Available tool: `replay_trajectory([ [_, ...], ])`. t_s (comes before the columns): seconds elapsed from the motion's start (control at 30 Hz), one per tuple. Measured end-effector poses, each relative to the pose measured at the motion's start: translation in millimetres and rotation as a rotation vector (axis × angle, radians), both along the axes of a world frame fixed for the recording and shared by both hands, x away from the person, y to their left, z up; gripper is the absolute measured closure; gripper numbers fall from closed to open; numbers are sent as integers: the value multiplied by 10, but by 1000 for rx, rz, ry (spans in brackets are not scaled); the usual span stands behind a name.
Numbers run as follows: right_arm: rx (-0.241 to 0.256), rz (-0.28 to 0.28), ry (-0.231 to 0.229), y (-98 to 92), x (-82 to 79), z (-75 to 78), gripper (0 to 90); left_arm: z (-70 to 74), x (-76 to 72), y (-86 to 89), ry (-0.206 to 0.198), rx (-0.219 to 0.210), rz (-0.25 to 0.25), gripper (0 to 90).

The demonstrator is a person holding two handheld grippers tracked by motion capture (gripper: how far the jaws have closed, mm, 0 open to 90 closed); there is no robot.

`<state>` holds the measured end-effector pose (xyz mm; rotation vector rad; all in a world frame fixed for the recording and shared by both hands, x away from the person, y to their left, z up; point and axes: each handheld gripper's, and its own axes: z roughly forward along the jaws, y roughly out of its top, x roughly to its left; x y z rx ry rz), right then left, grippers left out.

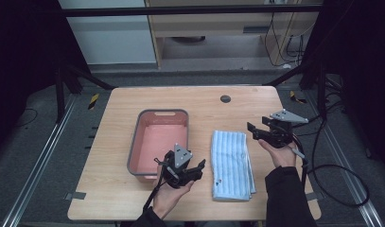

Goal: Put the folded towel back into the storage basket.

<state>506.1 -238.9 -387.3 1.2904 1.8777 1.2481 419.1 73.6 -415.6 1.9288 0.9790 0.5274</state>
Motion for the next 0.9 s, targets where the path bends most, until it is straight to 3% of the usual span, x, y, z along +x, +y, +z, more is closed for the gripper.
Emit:
replay_trajectory([
  [0.33,1,-2,19,18,89,-104,349,-230,-67,-239,40,29,-48,427],
  [0.57,9,7,36,-6,171,-239,352,-381,-88,-292,65,39,-58,429],
  [0.9,-18,2,78,14,306,-464,364,-549,-97,-398,106,50,-67,427],
])
